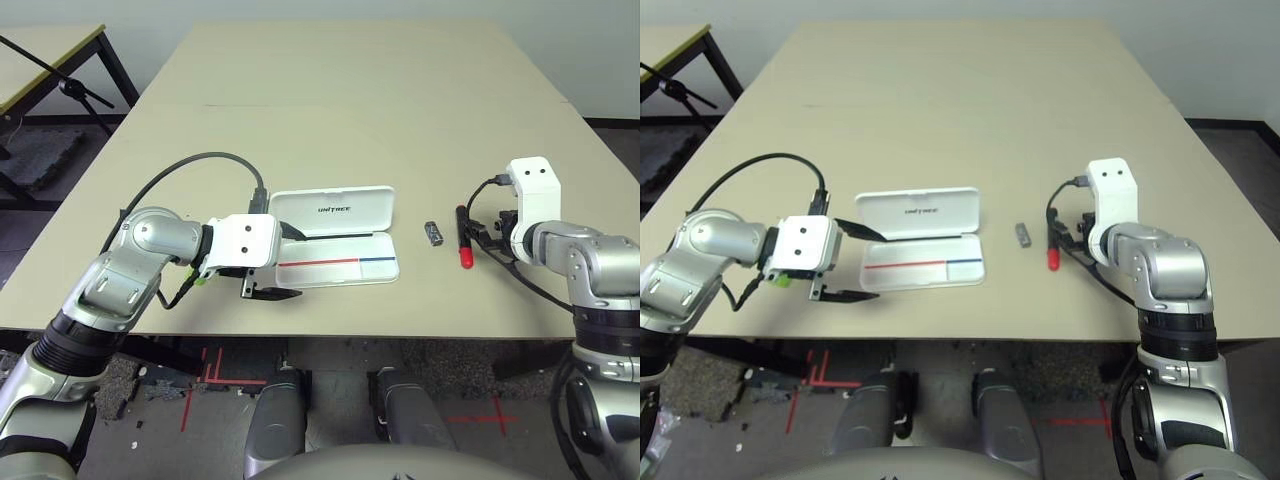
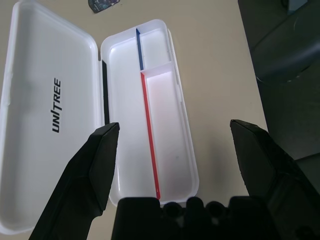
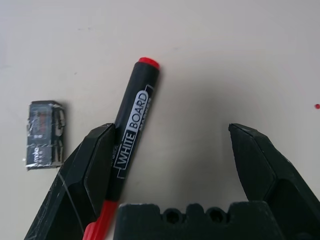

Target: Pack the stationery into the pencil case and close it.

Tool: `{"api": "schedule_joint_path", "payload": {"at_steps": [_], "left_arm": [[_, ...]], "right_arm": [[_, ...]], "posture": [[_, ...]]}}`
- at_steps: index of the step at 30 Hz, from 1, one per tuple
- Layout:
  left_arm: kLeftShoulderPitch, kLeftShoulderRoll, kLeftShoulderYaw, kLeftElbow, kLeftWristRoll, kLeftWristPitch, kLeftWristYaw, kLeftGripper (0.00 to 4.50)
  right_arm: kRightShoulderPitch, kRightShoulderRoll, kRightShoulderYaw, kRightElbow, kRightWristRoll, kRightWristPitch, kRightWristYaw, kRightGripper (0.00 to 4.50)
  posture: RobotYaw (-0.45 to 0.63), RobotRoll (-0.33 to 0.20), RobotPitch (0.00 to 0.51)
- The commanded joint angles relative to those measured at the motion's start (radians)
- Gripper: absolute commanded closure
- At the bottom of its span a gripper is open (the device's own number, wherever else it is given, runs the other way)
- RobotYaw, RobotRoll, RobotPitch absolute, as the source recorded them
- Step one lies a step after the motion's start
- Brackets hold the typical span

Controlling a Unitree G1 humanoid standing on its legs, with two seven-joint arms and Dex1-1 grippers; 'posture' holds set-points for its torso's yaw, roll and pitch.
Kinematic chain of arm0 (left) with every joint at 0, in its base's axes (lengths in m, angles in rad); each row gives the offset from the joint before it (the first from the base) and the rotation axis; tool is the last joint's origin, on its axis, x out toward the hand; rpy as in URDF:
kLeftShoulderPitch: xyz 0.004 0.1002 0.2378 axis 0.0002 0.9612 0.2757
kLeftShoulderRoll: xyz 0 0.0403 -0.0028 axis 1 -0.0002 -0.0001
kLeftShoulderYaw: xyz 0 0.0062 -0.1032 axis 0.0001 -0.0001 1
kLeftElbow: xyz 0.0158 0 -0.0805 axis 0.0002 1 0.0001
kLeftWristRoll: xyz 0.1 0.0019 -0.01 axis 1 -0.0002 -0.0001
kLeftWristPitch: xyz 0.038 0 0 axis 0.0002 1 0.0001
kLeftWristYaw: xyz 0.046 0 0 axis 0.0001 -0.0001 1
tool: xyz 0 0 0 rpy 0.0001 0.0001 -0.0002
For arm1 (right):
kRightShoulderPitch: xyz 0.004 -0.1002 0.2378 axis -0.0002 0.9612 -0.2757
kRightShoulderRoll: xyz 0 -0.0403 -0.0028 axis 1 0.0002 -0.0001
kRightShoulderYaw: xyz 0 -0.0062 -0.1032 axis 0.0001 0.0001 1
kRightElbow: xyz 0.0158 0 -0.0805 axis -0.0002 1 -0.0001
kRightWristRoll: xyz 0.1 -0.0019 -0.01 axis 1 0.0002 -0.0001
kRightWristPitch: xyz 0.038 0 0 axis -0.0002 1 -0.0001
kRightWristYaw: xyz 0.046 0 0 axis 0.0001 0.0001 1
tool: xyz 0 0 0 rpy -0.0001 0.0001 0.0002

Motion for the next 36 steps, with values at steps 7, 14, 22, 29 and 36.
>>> {"api": "schedule_joint_path", "payload": {"at_steps": [7,14,22,29,36], "left_arm": [[0.000,-0.008,-0.029,0.016,0.017,-0.013,0.005,0.00],[-0.003,-0.018,-0.040,0.032,0.028,-0.025,0.006,0.00],[0.002,-0.018,-0.042,0.023,0.031,-0.020,0.003,0.00],[-0.006,-0.006,-0.033,0.013,0.026,-0.004,-0.004,0.00],[-0.007,0.023,-0.022,0.014,0.019,0.003,-0.012,0.00]], "right_arm": [[0.047,-0.029,0.016,0.071,-0.006,0.011,0.013,0.38],[0.031,-0.047,0.017,0.130,-0.010,-0.042,0.016,2.67],[-0.026,-0.108,0.027,0.167,0.012,-0.088,0.087,3.96],[-0.086,-0.306,0.161,0.153,0.050,-0.298,0.433,3.96],[-0.141,-0.432,0.258,0.148,0.039,-0.595,0.768,3.96]], "posture": [[0.03,0.000,0.104],[0.02,0.000,0.104],[0.02,0.000,0.104],[0.01,0.000,0.105],[0.02,0.000,0.102]]}}
